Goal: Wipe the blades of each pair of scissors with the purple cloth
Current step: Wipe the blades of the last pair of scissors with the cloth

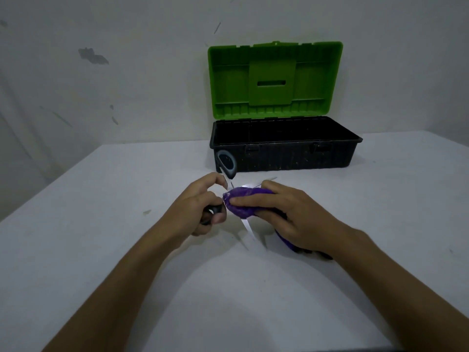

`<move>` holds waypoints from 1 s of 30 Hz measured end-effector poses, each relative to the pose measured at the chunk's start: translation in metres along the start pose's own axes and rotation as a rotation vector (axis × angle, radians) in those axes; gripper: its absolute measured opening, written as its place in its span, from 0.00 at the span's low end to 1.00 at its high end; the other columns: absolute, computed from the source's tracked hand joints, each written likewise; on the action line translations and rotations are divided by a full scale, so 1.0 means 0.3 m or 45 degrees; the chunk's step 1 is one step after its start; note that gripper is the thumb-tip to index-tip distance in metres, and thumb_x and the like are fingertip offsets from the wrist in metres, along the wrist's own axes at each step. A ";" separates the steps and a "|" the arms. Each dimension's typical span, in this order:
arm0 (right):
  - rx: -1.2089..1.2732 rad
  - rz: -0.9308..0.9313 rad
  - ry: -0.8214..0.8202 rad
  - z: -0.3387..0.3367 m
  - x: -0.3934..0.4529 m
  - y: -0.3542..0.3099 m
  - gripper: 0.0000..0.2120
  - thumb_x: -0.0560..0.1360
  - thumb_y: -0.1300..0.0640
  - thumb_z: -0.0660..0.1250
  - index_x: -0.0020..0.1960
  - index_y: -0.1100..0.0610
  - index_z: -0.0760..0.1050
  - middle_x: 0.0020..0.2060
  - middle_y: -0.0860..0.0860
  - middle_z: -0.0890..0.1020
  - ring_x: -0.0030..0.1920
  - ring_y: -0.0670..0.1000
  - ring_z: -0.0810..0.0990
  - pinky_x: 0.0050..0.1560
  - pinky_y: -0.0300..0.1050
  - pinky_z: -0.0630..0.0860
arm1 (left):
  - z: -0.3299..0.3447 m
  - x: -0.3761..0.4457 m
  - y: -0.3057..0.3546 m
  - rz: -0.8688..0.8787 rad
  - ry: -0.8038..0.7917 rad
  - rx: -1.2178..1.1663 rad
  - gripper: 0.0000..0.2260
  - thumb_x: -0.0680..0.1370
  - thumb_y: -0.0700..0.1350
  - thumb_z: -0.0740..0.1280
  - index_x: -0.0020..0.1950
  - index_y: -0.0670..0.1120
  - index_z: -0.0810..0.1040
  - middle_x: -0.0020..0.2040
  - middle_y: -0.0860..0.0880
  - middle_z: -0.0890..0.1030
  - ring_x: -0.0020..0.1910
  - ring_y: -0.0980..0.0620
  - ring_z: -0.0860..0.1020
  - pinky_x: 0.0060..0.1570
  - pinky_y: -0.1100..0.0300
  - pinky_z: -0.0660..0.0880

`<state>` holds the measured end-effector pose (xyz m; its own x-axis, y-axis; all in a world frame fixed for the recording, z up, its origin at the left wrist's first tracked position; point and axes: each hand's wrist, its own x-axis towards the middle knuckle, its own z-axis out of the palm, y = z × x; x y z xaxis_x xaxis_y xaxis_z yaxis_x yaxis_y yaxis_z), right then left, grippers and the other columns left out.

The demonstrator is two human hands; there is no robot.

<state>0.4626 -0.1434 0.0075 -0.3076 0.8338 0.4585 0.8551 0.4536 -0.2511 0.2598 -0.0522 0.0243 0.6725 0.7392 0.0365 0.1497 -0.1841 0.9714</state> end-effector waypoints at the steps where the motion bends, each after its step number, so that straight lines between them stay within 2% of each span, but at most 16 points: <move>1: 0.020 -0.004 0.004 -0.002 -0.004 0.000 0.19 0.81 0.52 0.57 0.71 0.39 0.67 0.50 0.39 0.71 0.47 0.40 0.71 0.44 0.34 0.71 | -0.006 0.001 0.001 0.011 0.015 -0.025 0.11 0.78 0.33 0.51 0.54 0.42 0.69 0.28 0.45 0.68 0.26 0.51 0.55 0.25 0.62 0.50; 5: 0.020 0.009 -0.109 0.003 -0.020 0.018 0.18 0.81 0.52 0.57 0.68 0.38 0.70 0.45 0.41 0.71 0.43 0.43 0.72 0.41 0.42 0.72 | -0.040 0.007 -0.003 0.045 0.169 -0.099 0.12 0.78 0.34 0.51 0.53 0.45 0.69 0.28 0.44 0.68 0.24 0.53 0.54 0.23 0.67 0.51; 7: -0.030 0.002 -0.112 0.003 -0.029 0.031 0.16 0.81 0.51 0.57 0.67 0.39 0.72 0.44 0.40 0.71 0.42 0.43 0.71 0.40 0.40 0.70 | -0.061 0.015 -0.002 0.069 0.303 -0.154 0.11 0.78 0.34 0.50 0.51 0.45 0.69 0.28 0.45 0.69 0.22 0.54 0.56 0.21 0.68 0.53; 11: -0.084 0.013 0.213 -0.030 -0.030 0.050 0.17 0.81 0.51 0.58 0.68 0.46 0.73 0.48 0.44 0.73 0.42 0.42 0.70 0.41 0.34 0.68 | -0.059 0.029 -0.001 0.125 0.486 -0.084 0.08 0.81 0.37 0.52 0.48 0.45 0.69 0.29 0.46 0.71 0.24 0.55 0.63 0.23 0.65 0.60; 13: -0.120 0.030 0.399 -0.042 -0.029 0.054 0.18 0.80 0.50 0.58 0.69 0.49 0.73 0.48 0.46 0.74 0.41 0.43 0.69 0.40 0.33 0.68 | -0.050 0.039 -0.018 0.124 0.534 0.017 0.11 0.82 0.42 0.53 0.43 0.44 0.72 0.30 0.46 0.73 0.28 0.52 0.66 0.27 0.61 0.63; 15: -0.155 0.045 0.533 -0.045 -0.029 0.052 0.18 0.80 0.51 0.59 0.69 0.51 0.73 0.49 0.48 0.74 0.41 0.44 0.70 0.39 0.34 0.70 | -0.046 0.043 -0.042 0.171 0.555 0.291 0.12 0.81 0.47 0.56 0.40 0.49 0.74 0.30 0.53 0.75 0.31 0.51 0.69 0.33 0.54 0.67; 18: -0.160 0.089 0.628 -0.042 -0.028 0.050 0.19 0.80 0.52 0.60 0.69 0.53 0.73 0.50 0.50 0.76 0.41 0.46 0.72 0.38 0.36 0.72 | -0.027 0.036 -0.060 0.234 0.506 0.642 0.10 0.81 0.48 0.59 0.42 0.53 0.76 0.35 0.57 0.75 0.36 0.56 0.73 0.39 0.57 0.68; 20: -0.181 0.122 0.636 -0.039 -0.028 0.052 0.20 0.80 0.51 0.60 0.70 0.52 0.72 0.49 0.49 0.76 0.41 0.46 0.71 0.37 0.36 0.71 | -0.004 0.029 -0.058 0.195 0.431 0.741 0.11 0.80 0.52 0.57 0.45 0.52 0.76 0.42 0.54 0.75 0.42 0.53 0.75 0.43 0.56 0.69; 22: -0.220 0.157 0.611 -0.032 -0.028 0.052 0.20 0.80 0.50 0.59 0.70 0.52 0.71 0.49 0.48 0.75 0.41 0.43 0.69 0.39 0.30 0.68 | 0.020 0.021 -0.054 0.131 0.369 0.868 0.16 0.76 0.56 0.53 0.47 0.50 0.77 0.44 0.51 0.74 0.45 0.51 0.75 0.46 0.53 0.70; 25: -0.250 0.194 0.534 -0.015 -0.027 0.050 0.21 0.79 0.48 0.58 0.71 0.52 0.71 0.50 0.47 0.75 0.42 0.41 0.67 0.40 0.27 0.65 | 0.058 0.017 -0.060 0.145 0.301 0.918 0.14 0.80 0.56 0.57 0.46 0.51 0.79 0.44 0.52 0.74 0.43 0.54 0.74 0.41 0.59 0.69; 30: -0.327 0.146 0.325 0.008 -0.028 0.043 0.22 0.77 0.50 0.65 0.71 0.47 0.70 0.49 0.46 0.77 0.45 0.40 0.68 0.40 0.26 0.62 | 0.103 0.021 -0.062 0.126 0.419 0.749 0.14 0.77 0.60 0.65 0.39 0.51 0.80 0.37 0.55 0.79 0.38 0.55 0.77 0.36 0.63 0.70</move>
<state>0.4750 -0.1437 -0.0016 -0.1173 0.7548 0.6454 0.9647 0.2410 -0.1066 0.2836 -0.0642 -0.0007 0.4618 0.8420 0.2788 0.5304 -0.5141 0.6741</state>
